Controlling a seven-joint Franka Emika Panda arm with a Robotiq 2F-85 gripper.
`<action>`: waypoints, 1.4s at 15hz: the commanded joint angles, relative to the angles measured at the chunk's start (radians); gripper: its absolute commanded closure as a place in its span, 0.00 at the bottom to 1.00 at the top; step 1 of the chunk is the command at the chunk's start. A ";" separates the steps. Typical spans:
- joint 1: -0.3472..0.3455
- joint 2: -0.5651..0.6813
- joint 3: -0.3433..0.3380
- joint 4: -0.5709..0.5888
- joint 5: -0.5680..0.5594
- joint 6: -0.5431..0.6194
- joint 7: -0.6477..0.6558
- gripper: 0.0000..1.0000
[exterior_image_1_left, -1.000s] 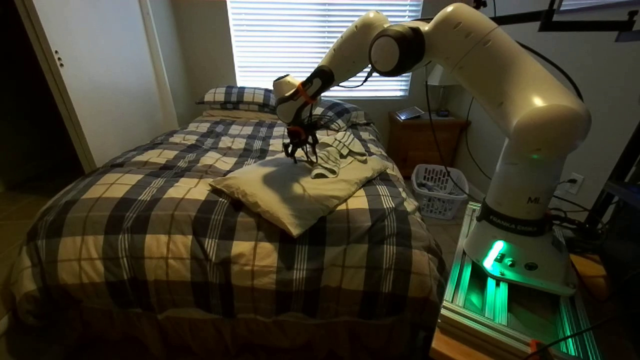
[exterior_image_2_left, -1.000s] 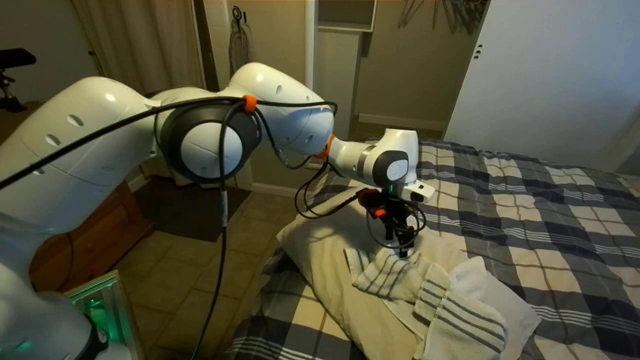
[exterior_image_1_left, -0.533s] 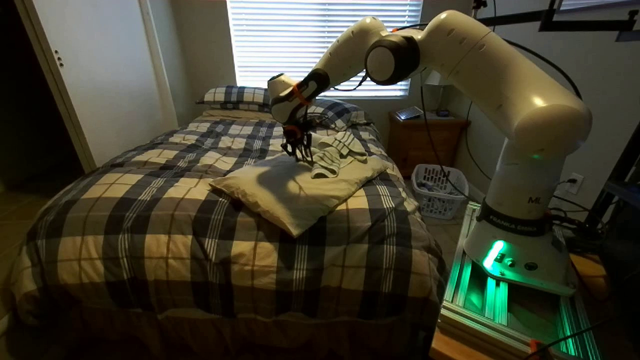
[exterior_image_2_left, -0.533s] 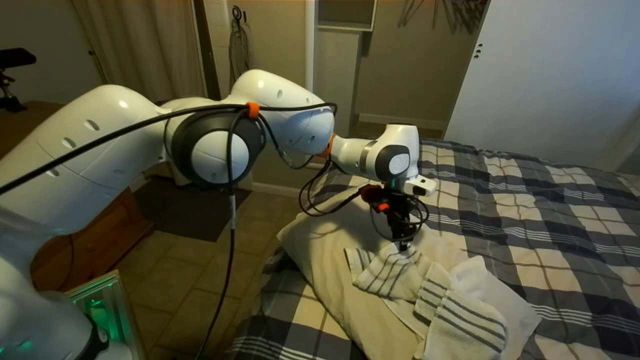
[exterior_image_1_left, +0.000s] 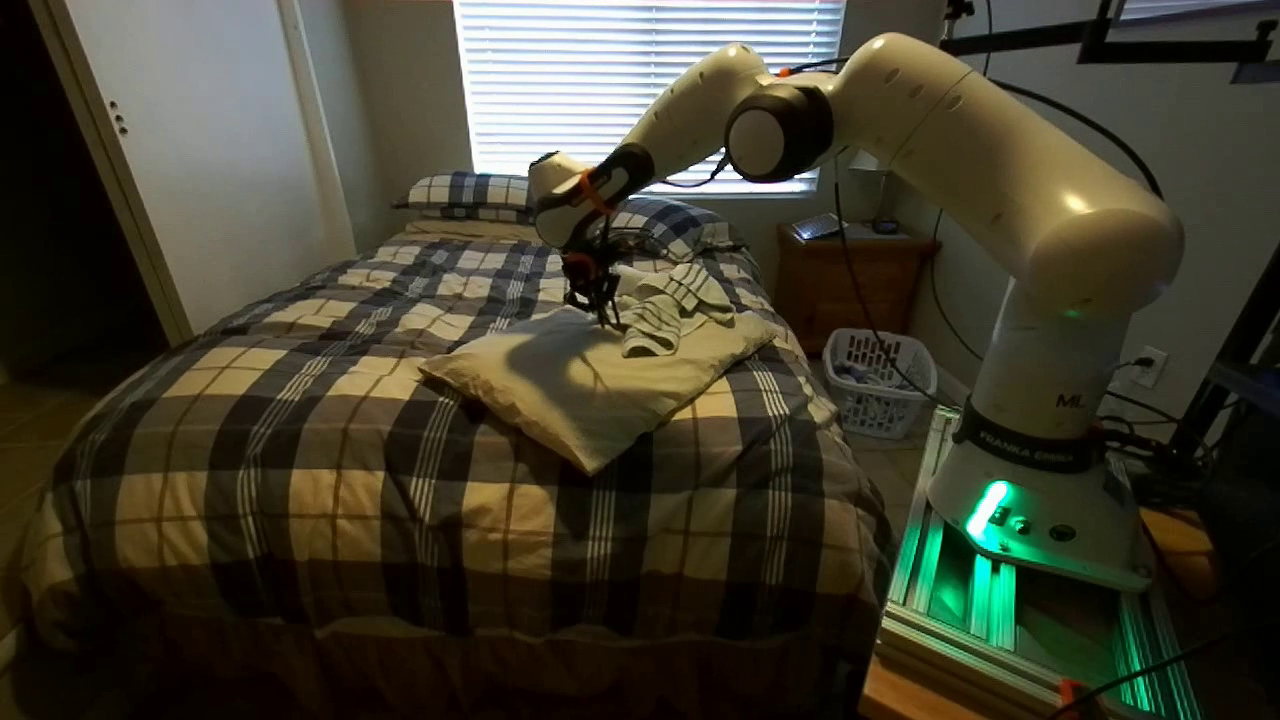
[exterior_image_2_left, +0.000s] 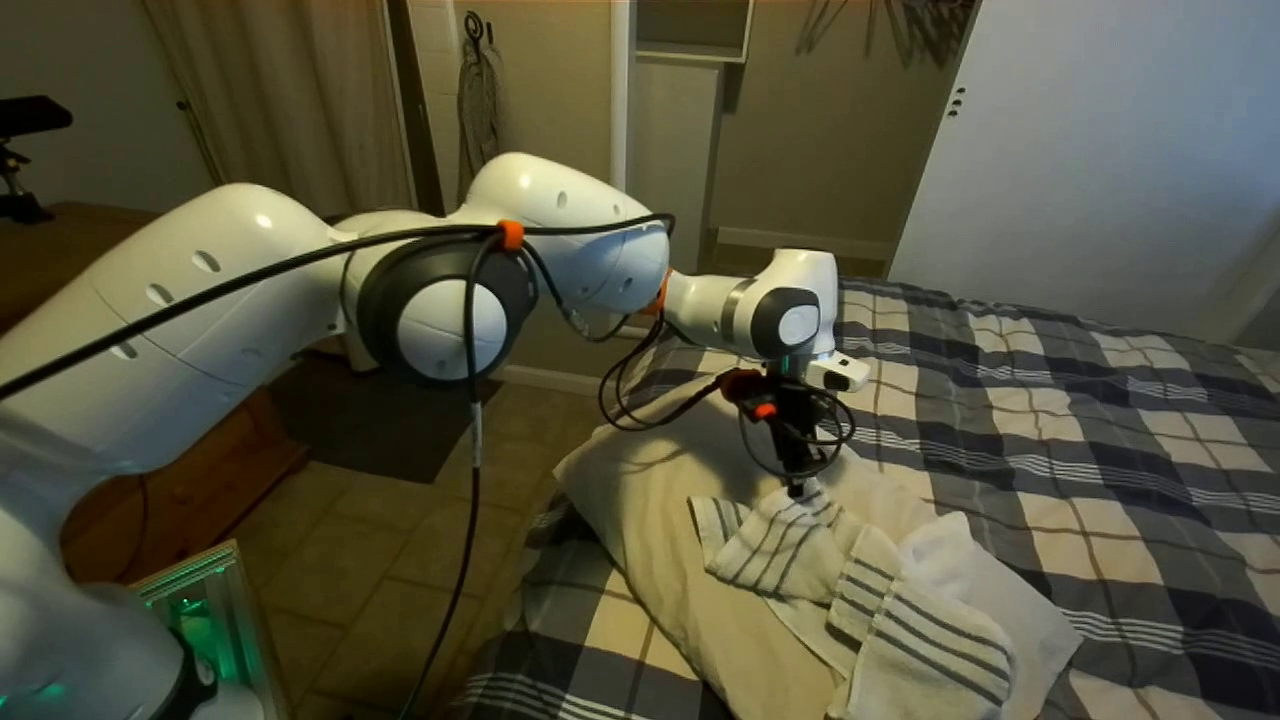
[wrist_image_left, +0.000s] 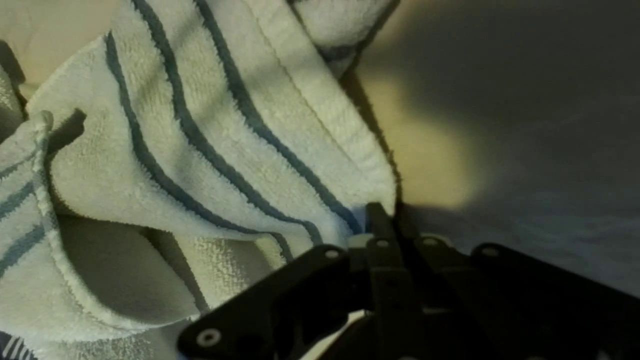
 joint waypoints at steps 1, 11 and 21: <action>0.005 0.002 0.023 0.051 0.064 -0.031 -0.046 0.98; 0.090 0.012 0.035 0.185 0.076 -0.024 -0.032 0.98; 0.106 0.111 0.087 0.386 0.124 -0.007 -0.037 0.99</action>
